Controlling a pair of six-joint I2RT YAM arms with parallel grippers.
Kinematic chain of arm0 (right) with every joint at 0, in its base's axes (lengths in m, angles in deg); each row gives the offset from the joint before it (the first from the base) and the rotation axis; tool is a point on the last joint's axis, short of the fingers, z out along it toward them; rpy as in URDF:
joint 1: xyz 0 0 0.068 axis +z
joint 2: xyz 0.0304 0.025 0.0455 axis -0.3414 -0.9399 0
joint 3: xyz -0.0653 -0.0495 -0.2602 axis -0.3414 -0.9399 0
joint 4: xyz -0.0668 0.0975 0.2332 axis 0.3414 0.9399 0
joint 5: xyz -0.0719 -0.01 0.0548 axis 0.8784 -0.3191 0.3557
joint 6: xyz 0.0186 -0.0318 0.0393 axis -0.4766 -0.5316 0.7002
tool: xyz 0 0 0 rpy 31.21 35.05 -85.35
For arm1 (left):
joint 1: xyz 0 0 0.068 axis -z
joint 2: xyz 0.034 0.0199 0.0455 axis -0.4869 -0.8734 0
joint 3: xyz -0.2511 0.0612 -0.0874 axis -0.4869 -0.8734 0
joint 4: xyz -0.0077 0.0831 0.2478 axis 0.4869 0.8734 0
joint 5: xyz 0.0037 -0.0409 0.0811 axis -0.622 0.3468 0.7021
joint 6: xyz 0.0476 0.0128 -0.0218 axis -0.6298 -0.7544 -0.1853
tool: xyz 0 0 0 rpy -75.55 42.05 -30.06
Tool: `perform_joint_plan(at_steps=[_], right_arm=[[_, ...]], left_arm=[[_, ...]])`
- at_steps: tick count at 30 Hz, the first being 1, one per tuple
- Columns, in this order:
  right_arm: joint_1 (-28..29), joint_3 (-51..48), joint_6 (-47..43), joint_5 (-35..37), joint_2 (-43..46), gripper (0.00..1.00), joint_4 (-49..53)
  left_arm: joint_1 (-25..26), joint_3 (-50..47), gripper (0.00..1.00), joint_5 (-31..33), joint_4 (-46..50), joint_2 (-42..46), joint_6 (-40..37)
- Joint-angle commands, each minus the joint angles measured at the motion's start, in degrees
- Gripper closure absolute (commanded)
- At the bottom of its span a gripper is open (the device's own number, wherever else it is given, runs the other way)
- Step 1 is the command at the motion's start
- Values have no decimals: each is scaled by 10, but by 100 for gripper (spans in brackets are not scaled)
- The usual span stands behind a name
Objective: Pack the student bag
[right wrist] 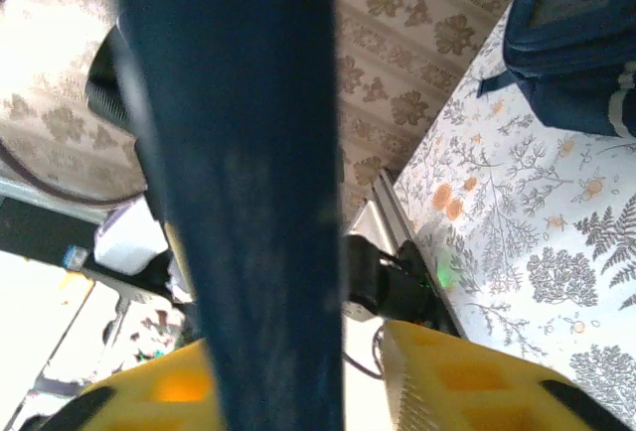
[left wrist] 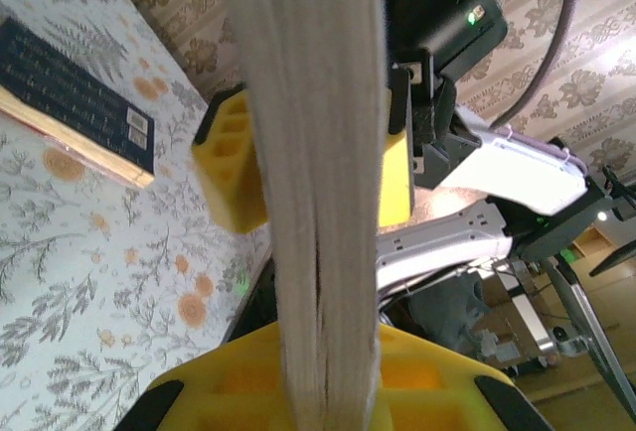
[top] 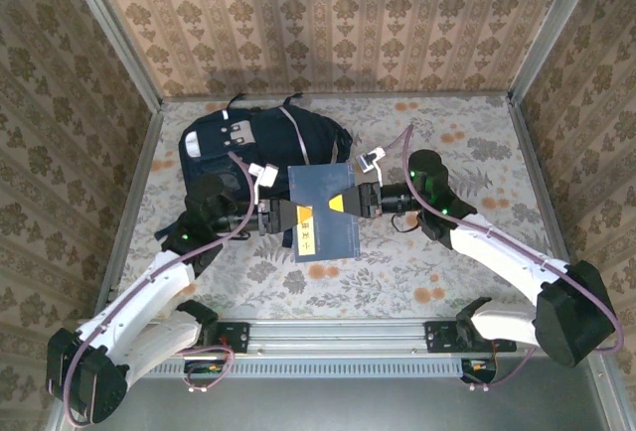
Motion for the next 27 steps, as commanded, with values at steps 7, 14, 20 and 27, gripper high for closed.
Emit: perform_joint_plan(at_steps=[7, 14, 20, 27], right_arm=[[10, -115, 108, 197, 61, 25, -183], [126, -198, 101, 424, 104, 9, -331], [173, -191, 98, 508, 69, 11, -403], [207, -174, 92, 559, 23, 24, -448]], left_arm=[[8, -14, 100, 172, -79, 11, 21], [10, -47, 100, 284, -162, 9, 101], [14, -42, 100, 291, -186, -11, 132], [23, -44, 100, 343, -175, 17, 132]])
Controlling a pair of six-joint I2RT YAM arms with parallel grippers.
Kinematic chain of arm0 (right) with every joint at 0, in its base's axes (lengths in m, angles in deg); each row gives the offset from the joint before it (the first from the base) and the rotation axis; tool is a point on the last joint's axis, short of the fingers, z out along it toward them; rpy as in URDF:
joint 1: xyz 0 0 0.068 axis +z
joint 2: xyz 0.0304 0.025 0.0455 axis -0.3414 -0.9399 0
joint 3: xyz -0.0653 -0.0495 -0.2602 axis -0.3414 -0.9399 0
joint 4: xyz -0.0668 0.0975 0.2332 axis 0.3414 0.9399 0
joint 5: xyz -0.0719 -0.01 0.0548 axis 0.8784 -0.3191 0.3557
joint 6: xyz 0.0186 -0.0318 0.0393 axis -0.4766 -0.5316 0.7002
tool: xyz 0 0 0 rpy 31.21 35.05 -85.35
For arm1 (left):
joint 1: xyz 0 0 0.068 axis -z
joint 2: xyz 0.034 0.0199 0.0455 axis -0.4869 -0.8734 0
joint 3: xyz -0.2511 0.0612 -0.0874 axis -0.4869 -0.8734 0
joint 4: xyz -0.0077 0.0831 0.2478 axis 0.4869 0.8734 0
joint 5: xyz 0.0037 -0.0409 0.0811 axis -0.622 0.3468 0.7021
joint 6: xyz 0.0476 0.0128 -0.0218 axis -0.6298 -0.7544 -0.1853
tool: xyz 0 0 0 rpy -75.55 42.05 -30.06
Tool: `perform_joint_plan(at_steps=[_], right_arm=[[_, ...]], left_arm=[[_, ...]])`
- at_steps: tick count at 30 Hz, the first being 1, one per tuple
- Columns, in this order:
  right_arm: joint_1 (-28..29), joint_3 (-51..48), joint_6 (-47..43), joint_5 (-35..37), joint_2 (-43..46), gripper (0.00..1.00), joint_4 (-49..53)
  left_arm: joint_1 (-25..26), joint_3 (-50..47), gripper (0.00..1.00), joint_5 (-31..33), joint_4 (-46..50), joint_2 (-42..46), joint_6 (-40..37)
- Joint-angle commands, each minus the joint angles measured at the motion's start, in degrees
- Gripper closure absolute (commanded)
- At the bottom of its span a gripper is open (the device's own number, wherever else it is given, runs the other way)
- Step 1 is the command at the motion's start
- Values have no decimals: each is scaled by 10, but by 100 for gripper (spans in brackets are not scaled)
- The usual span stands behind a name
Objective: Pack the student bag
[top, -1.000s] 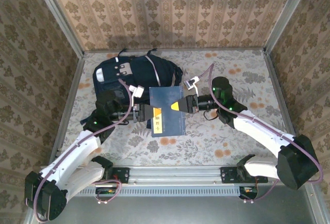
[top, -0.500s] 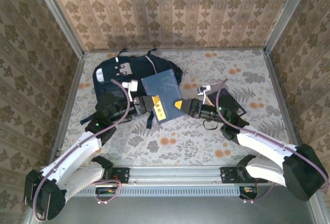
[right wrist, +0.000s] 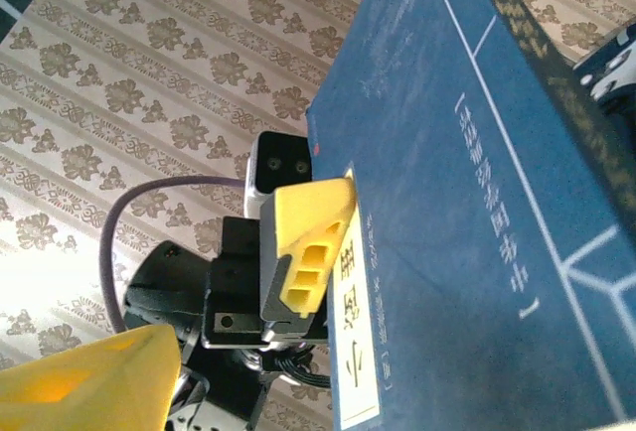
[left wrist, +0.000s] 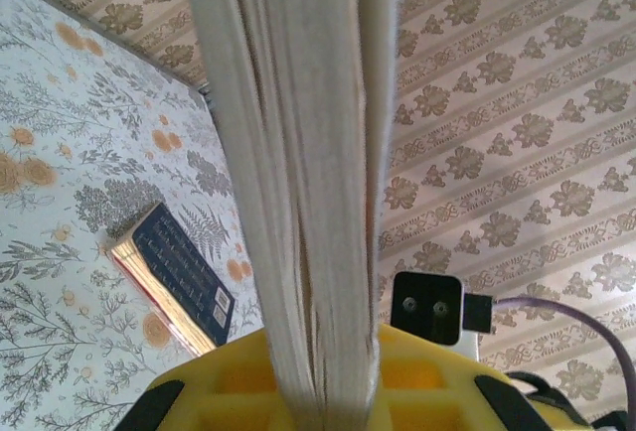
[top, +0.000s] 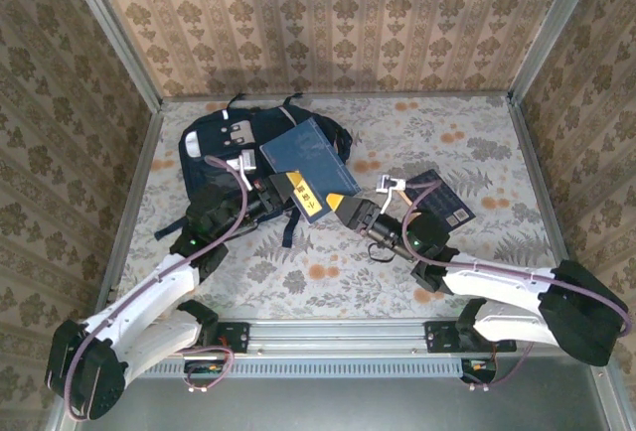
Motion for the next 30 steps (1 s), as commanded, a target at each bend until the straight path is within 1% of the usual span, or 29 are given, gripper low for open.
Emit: perform_joint_plan(at_steps=[1, 4, 6, 11, 16, 18, 21, 25, 26, 27, 30], right_arm=[[16, 18, -10, 67, -5, 26, -60], [23, 22, -9, 95, -15, 33, -62], [25, 27, -5, 101, -24, 36, -67], [25, 43, 14, 98, -56, 44, -89], [25, 60, 24, 89, -82, 48, -104], [25, 65, 24, 86, -90, 52, -109], [24, 69, 23, 86, -96, 66, -110], [21, 63, 18, 97, -84, 97, -85], [19, 60, 18, 106, -76, 100, -67], [18, 57, 18, 114, -67, 100, -46], [11, 44, 6, 145, -15, 100, 57]], left_arm=[[5, 7, 100, 43, -30, 29, 5], [7, 5, 100, 63, -27, 40, 5], [8, 6, 100, 68, -28, 40, 6], [18, 8, 100, 71, -34, 29, 6], [28, 8, 100, 74, -41, 16, 5], [30, 7, 100, 77, -41, 15, 5], [32, 5, 100, 79, -37, 16, 5], [32, 15, 100, 77, -4, 18, -6], [32, 23, 100, 76, 17, 18, -13], [32, 28, 97, 74, 34, 17, -21], [29, 34, 75, 67, 67, 13, -44]])
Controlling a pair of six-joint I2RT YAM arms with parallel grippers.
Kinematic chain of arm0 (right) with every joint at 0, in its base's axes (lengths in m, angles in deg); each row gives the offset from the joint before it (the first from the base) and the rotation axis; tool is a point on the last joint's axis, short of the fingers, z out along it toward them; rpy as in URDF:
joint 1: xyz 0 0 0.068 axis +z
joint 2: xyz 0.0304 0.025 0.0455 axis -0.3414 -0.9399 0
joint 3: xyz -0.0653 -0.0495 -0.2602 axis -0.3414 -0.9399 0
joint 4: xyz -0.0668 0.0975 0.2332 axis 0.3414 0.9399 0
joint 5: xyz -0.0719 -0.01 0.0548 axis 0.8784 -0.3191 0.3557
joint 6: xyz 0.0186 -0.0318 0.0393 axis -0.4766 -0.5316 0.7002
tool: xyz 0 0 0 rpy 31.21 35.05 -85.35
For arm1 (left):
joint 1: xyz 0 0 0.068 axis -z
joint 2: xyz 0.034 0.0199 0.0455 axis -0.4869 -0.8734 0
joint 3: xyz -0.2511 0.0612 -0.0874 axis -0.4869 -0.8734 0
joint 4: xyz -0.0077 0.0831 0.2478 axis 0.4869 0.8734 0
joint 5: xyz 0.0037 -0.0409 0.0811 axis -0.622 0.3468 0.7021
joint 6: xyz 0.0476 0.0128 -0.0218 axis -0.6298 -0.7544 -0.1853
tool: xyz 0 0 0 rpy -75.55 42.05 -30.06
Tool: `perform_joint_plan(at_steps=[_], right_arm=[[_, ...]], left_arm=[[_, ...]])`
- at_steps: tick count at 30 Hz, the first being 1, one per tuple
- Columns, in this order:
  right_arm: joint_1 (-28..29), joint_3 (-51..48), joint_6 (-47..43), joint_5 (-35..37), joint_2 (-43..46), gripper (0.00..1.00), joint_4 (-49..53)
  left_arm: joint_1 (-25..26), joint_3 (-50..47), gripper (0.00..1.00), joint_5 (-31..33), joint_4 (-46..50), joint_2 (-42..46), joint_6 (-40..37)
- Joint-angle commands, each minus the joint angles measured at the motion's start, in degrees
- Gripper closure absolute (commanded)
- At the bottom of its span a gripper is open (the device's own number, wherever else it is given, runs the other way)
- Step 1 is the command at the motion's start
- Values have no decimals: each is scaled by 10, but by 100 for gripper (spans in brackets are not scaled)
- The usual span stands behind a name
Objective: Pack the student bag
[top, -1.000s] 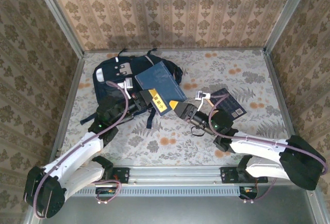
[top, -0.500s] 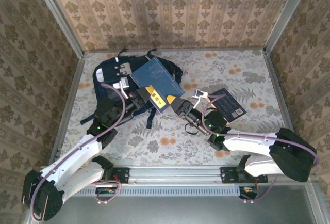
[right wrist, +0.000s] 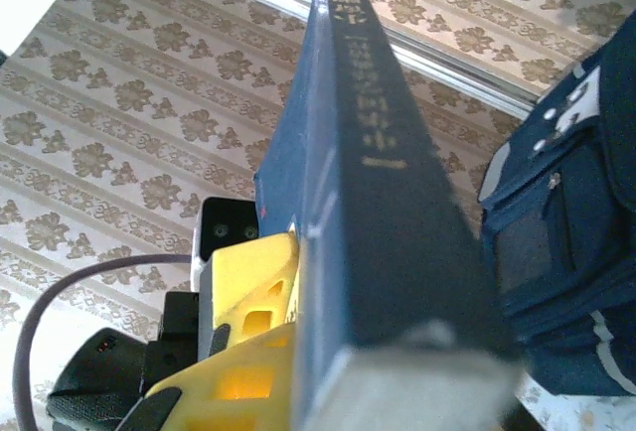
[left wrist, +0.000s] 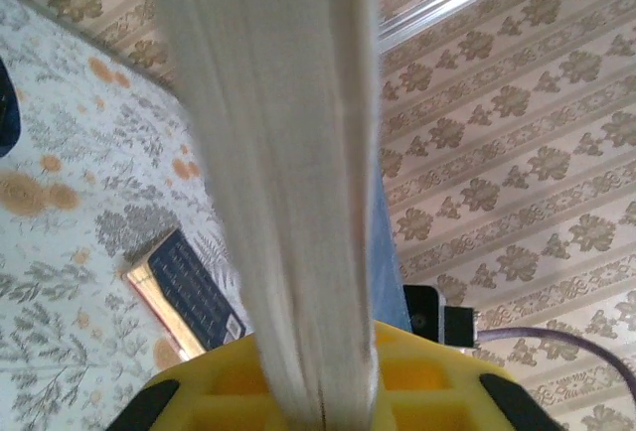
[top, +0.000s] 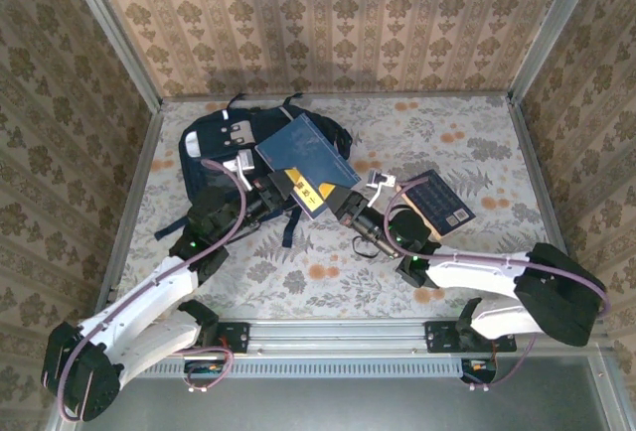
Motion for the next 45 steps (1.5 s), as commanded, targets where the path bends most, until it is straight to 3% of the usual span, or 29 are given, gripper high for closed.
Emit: perform_joint_plan(at_steps=[1, 5, 7, 13, 19, 28, 32, 39, 45], right_arm=[[-11, -8, -27, 63, 77, 100, 110], [-26, -35, -51, 121, 187, 100, 270], [-38, -54, -57, 133, 237, 100, 324], [-63, -98, -100, 169, 367, 100, 448], [-76, -131, -119, 148, 415, 100, 438], [-78, -135, -142, 88, 376, 100, 399], [-78, -138, -144, 73, 365, 100, 395], [-79, -142, -161, 77, 391, 100, 411], [-81, -157, -164, 88, 404, 100, 407]], left_arm=[[-4, 25, 68, -12, 39, -3, -43], [-29, 51, 45, -20, 114, -22, -84], [-45, 79, 39, -20, 170, -39, -113], [-112, 181, 34, -39, 287, -162, -153], [-157, 288, 34, -101, 311, -329, -171], [-192, 455, 37, -83, 364, -488, -218], [-202, 542, 50, -118, 378, -575, -212], [-201, 645, 53, -114, 411, -667, -204], [-192, 679, 61, -115, 412, -702, -199]])
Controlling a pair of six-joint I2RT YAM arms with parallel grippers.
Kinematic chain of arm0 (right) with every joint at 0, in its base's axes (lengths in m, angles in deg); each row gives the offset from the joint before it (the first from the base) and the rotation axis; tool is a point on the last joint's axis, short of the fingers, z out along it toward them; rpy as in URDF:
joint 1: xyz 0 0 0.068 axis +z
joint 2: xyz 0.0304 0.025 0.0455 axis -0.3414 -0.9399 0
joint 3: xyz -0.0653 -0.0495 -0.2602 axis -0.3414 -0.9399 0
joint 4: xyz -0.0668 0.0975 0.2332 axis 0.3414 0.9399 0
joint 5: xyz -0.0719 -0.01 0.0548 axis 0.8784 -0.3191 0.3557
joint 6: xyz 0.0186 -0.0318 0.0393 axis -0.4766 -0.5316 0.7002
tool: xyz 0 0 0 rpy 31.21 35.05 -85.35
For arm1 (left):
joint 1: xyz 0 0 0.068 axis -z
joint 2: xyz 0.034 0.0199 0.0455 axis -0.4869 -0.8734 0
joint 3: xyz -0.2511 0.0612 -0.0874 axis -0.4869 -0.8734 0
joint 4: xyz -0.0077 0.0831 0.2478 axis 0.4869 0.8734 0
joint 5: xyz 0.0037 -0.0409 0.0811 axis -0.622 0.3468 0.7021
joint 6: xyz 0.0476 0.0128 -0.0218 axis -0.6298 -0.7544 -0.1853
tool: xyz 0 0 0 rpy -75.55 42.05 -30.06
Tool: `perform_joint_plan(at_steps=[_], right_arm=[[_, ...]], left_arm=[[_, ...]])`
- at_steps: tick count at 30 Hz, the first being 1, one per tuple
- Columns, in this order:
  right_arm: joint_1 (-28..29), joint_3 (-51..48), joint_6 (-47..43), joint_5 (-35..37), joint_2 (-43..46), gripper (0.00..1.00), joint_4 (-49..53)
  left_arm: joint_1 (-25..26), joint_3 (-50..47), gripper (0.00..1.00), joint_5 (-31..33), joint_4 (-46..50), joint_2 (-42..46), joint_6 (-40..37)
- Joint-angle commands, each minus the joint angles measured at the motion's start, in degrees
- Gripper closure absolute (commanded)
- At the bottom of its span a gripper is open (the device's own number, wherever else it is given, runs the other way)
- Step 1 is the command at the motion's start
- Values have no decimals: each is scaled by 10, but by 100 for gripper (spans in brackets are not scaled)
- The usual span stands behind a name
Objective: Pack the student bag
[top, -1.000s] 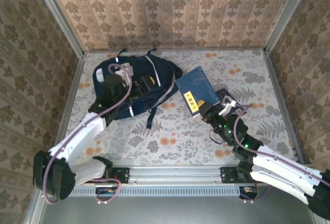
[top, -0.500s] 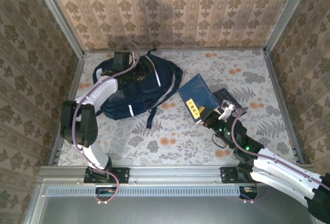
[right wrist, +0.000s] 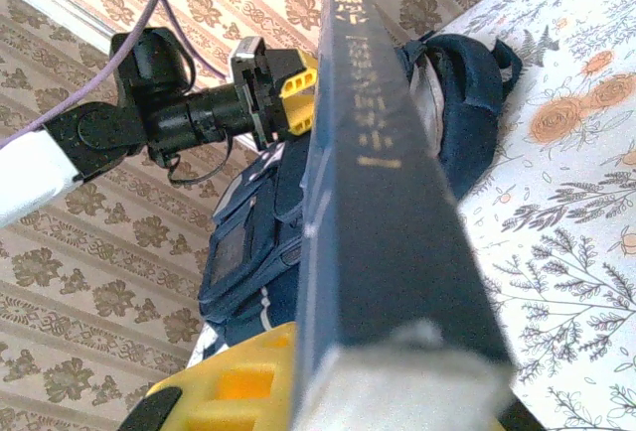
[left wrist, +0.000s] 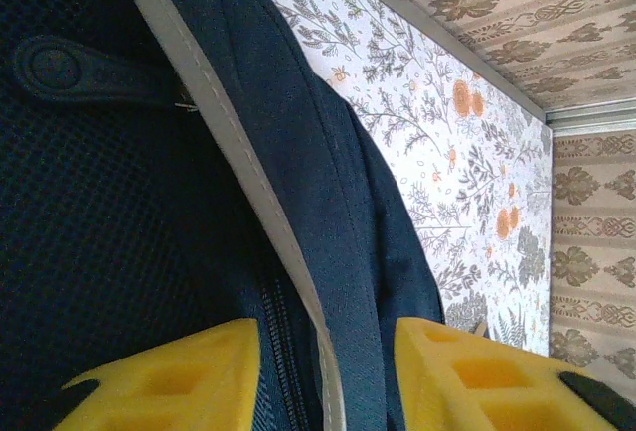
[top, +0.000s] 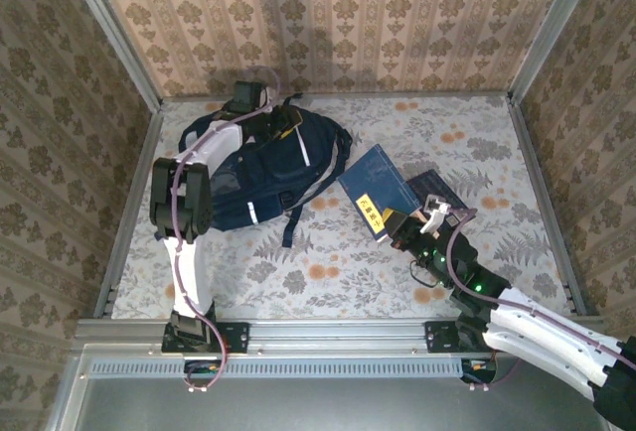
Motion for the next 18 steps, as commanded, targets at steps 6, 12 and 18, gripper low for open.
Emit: perform_joint_plan(at_steps=[6, 12, 18], right_arm=[[-9, -9, -16, 7, 7, 100, -34], [-12, -3, -11, 9, 14, 100, -16], [-12, -4, -9, 24, 50, 100, 25]], left_arm=[[23, 67, 65, -17, 31, -48, -5], [39, 117, 69, 5, 107, -82, -37], [63, 158, 89, 24, 172, -84, -87]])
